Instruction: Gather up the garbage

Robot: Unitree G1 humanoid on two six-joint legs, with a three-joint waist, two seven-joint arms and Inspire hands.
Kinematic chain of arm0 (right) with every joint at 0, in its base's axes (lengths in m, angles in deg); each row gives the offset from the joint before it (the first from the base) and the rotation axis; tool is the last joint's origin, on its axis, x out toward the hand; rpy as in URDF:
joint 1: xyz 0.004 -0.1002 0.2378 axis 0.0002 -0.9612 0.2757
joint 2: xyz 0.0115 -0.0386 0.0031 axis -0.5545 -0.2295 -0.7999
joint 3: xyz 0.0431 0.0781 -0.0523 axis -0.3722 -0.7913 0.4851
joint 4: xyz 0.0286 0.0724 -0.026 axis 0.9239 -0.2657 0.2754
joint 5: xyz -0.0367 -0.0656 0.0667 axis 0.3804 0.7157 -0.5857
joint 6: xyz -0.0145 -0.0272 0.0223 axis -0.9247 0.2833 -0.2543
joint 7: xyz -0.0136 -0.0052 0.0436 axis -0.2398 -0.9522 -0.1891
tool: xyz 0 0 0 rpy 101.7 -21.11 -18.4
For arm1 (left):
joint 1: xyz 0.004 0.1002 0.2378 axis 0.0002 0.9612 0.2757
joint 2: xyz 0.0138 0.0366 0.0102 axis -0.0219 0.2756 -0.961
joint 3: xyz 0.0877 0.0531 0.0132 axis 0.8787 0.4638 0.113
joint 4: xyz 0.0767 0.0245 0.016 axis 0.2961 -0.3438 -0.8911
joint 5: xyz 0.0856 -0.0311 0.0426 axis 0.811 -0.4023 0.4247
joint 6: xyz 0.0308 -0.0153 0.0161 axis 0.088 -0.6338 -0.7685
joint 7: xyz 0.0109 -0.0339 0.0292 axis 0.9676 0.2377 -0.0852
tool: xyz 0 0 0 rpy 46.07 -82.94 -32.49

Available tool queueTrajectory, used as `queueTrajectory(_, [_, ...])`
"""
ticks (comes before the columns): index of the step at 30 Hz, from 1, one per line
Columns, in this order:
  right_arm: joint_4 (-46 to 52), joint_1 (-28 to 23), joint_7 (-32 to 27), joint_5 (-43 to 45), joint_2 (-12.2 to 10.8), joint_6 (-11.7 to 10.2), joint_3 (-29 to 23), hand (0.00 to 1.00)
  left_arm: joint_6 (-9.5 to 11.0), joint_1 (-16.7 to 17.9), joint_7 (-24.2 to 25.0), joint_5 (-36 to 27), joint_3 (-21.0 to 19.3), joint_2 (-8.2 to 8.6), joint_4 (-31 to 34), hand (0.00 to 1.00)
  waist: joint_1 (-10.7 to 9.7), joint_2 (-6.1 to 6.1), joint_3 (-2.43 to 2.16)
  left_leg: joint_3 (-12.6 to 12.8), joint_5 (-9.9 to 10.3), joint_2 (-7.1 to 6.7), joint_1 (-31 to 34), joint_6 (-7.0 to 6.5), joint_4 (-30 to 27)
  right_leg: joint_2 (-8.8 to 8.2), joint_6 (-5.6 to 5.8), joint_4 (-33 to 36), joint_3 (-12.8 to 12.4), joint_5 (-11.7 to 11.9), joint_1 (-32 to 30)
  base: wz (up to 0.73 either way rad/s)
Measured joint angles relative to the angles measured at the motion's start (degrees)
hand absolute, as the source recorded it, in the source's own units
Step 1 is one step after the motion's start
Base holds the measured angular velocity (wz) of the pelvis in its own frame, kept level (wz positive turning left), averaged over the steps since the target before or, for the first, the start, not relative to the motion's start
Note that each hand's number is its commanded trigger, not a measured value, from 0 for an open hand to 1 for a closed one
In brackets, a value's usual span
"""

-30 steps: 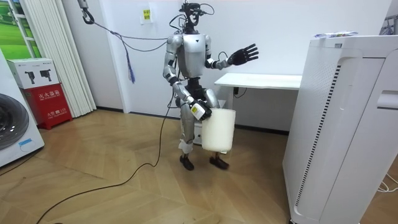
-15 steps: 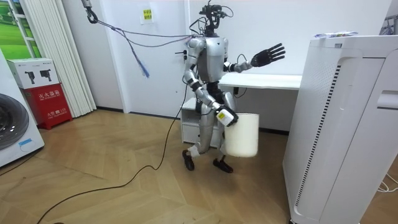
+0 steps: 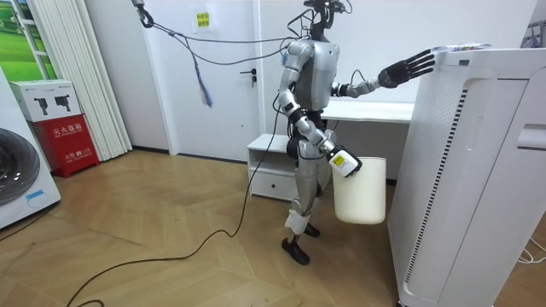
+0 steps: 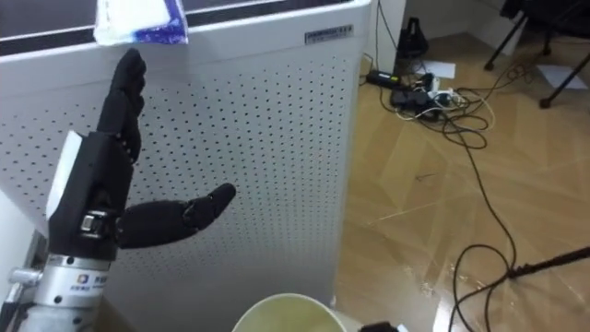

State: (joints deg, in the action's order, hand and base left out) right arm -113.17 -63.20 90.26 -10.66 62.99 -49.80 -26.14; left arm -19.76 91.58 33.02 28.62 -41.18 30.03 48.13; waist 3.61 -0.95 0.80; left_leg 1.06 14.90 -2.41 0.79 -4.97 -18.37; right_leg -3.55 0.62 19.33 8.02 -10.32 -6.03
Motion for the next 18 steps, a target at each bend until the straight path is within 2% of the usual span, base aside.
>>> queueTrajectory(6, [1.35, -0.10, 1.31, 0.00, 0.22, -0.43, -1.57, 1.00, 0.18, 1.97, -2.19, 6.27, -2.15, -0.07, 3.21, 0.00, 1.39, -0.27, -0.12, 0.02, -0.19, 1.05, -3.70, 0.32, 2.88, 1.62, -0.34, -6.09, -0.02, 0.62, 5.46, 0.08])
queueTrajectory(11, [1.34, -0.10, 3.95, 0.03, 0.20, -0.99, -1.91, 1.00, 0.18, 1.81, -6.11, 11.52, -6.67, -0.15, 4.74, 0.00, 0.96, -0.52, -0.26, -0.45, -0.61, 1.28, -5.01, 1.02, 4.63, 2.12, -0.47, -8.86, -0.09, 1.38, 7.18, -0.02])
queueTrajectory(14, [1.32, -0.29, 5.28, 0.09, 0.28, -0.98, -1.85, 1.00, 0.19, 1.75, -7.31, 11.87, -8.20, -0.33, 6.21, 0.00, 1.00, -0.60, -0.25, -0.30, -0.68, 1.32, -5.53, 1.14, 4.82, 2.14, -0.52, -9.97, -0.33, 1.64, 8.49, -0.04])
queueTrajectory(16, [1.28, -0.55, 5.49, 0.09, 0.42, -0.98, -1.72, 1.00, 0.20, 1.67, -7.78, 11.81, -8.78, -0.52, 7.01, 0.00, 0.77, -0.48, -0.11, 0.34, -0.51, 1.07, -5.17, 1.49, 2.70, 1.78, -0.39, -10.85, -3.10, 1.77, 9.64, 0.10])
queueTrajectory(17, [1.20, -0.73, 5.49, 0.09, 0.22, -0.98, -1.71, 1.00, 0.32, 1.42, -8.25, 11.81, -8.79, -0.64, 7.30, 0.00, 0.68, -0.09, 0.35, 0.86, -0.11, 0.61, -2.81, 2.96, -2.86, 1.07, -0.19, -11.31, -7.11, 1.90, 10.53, 0.31])
queueTrajectory(18, [0.98, -1.02, 5.44, -0.06, -0.13, -0.98, -1.78, 1.00, 0.51, 1.04, -8.51, 11.87, -8.61, -0.60, 7.52, 0.00, 0.65, 0.78, 0.79, 1.20, 0.83, 1.00, 0.10, 4.98, -3.23, 0.60, 0.10, -11.69, -11.36, 2.02, 10.79, 0.47])
